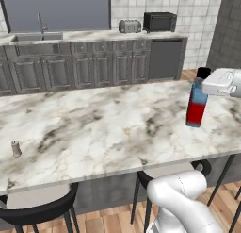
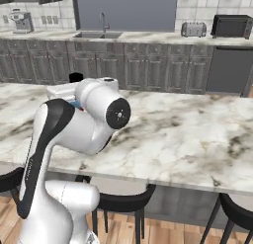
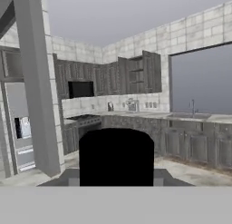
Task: Get the candle and the liquor from the cabinet and move them to the dining counter.
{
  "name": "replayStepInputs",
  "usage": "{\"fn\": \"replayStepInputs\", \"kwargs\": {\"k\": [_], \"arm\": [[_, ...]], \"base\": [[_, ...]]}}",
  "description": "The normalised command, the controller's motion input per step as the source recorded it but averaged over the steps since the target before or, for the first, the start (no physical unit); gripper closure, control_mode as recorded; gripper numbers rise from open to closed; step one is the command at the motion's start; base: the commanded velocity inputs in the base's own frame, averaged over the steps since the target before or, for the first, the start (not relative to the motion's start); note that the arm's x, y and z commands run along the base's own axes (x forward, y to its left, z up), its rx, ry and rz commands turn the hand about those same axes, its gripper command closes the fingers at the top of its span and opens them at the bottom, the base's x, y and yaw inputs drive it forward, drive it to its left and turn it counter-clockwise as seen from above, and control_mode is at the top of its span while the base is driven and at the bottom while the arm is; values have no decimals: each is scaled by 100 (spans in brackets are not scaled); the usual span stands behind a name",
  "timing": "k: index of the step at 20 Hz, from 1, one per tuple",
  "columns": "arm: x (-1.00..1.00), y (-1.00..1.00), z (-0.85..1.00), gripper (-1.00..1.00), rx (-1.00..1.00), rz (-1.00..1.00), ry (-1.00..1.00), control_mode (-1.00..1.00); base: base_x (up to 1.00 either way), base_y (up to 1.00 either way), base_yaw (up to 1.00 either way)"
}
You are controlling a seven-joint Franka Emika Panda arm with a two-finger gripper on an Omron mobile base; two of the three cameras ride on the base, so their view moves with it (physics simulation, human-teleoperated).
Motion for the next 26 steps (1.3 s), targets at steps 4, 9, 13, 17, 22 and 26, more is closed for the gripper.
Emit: {"fn": "replayStepInputs", "kwargs": {"k": [4,9,13,17,22,26], "arm": [[65,0,-34,100,6,24,0,-100],[48,0,-25,100,0,10,0,-100],[18,0,-18,100,0,3,0,-100],[8,-1,-28,100,-2,3,0,-100],[15,0,-52,100,-3,5,-3,-100],[30,0,-57,100,-3,7,-1,-100]], "base": [[0,0,0],[0,0,0],[0,0,0],[0,0,0],[0,0,0],[0,0,0]]}}
